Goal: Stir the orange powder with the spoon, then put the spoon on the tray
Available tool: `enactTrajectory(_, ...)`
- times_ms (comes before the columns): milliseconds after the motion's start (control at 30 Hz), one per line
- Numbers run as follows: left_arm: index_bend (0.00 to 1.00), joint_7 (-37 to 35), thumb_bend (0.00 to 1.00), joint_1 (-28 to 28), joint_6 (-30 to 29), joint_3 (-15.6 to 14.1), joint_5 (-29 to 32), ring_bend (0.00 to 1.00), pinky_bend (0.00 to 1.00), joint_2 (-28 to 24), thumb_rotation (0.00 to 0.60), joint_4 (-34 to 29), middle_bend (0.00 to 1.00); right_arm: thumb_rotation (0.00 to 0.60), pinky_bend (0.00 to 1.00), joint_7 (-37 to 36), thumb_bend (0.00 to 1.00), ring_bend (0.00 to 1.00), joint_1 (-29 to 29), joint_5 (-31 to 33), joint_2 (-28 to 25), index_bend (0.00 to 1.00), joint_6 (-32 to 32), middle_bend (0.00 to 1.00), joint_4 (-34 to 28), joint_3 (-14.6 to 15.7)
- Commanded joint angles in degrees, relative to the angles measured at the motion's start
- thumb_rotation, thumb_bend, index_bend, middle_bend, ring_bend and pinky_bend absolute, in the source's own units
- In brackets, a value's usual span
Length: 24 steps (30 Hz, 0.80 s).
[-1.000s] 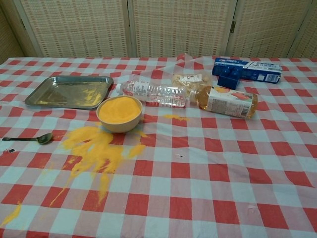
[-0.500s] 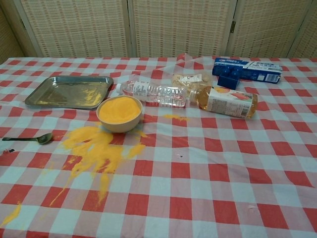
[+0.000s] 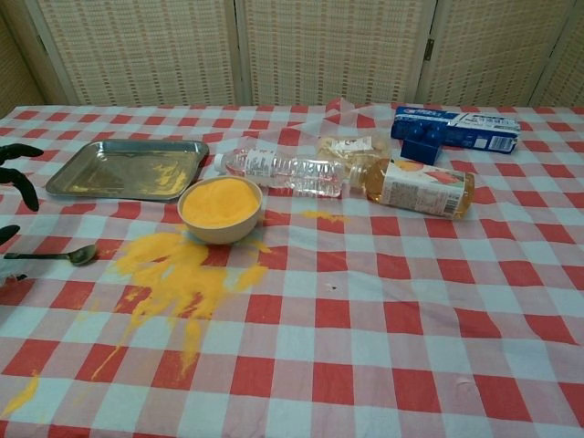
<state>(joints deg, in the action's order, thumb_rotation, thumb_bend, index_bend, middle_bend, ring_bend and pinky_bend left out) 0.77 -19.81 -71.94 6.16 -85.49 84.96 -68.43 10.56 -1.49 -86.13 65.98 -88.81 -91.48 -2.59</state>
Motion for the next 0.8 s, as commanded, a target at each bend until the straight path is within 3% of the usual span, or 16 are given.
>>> enactTrajectory(33, 0.44, 0.31, 0.43, -0.82, 0.68, 0.3, 0.47, 0.0, 0.09, 1.34, 0.6, 1.91, 0.0, 0.6, 0.0, 0.05, 0.13, 0.0, 0.01, 0.04, 0.06, 0.0, 0.04, 0.0, 0.01, -0.08)
enactTrajectory(400, 0.42, 2.08, 0.43, -3.79, 5.13, -0.48, 1.91, 0.0, 0.09, 6.25, 0.6, 7.62, 0.0, 0.6, 0.0, 1.07, 0.13, 0.0, -0.05, 0.48, 0.48, 0.0, 0.53, 0.0, 0.2, -0.38)
enactTrajectory(800, 0.45, 3.48, 0.43, -4.76, 5.62, -1.11, 2.59, 0.0, 0.09, 9.54, 0.6, 12.06, 0.0, 0.6, 0.0, 0.42, 0.14, 0.0, 0.02, 0.45, 0.16, 0.0, 1.04, 0.0, -0.15, -0.3)
